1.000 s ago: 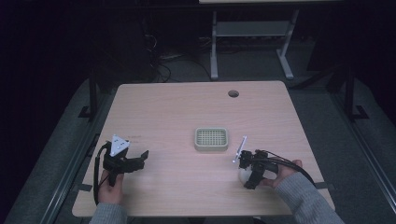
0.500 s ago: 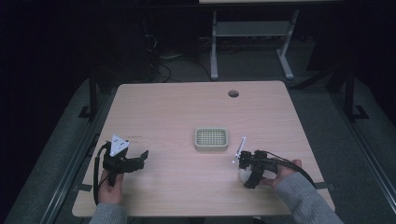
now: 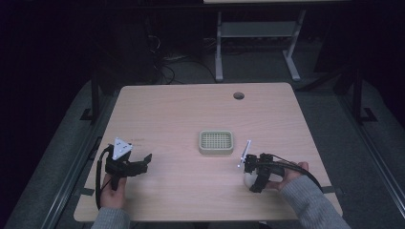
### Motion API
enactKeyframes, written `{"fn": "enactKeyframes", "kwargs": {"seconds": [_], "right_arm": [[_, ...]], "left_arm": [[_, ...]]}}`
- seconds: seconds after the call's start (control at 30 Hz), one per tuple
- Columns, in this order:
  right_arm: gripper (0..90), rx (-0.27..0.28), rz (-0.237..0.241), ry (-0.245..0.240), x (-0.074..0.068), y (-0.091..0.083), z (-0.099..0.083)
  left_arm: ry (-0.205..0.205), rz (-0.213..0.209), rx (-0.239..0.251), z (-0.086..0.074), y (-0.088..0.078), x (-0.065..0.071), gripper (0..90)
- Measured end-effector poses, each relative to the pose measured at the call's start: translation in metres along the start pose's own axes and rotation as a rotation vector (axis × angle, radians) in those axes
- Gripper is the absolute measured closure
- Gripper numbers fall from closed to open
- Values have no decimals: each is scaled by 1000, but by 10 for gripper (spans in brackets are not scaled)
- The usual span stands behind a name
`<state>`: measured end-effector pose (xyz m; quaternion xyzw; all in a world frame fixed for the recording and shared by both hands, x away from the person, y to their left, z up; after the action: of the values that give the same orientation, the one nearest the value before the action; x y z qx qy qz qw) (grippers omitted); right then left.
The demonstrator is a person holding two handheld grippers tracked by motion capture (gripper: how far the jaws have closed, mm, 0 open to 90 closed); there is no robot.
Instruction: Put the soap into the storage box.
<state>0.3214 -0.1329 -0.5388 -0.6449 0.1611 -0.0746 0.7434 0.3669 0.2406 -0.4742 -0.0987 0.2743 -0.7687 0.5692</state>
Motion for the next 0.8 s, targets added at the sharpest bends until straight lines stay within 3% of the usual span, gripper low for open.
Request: {"fn": "enactKeyframes", "kwargs": {"seconds": [0.47, 0.8], "right_arm": [[234, 40, 12, -20, 0, -8, 13], [234, 52, 8, -35, 6, -24, 27]], "left_arm": [[-4, 2, 1, 0, 0, -1, 152], [5, 3, 2, 1, 0, 1, 152]]}}
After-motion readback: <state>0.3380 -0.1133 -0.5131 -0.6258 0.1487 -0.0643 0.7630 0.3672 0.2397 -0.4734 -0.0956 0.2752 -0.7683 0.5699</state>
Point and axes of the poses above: each handheld gripper's, and its own axes: y roughly forward along the jaws, z roughly out of its top, x roughly to its right, the point moved 10 cm from there along y, roughly forward along the jaws, and after that the axes turned 7 degrees about z, right-handed, at the moved point
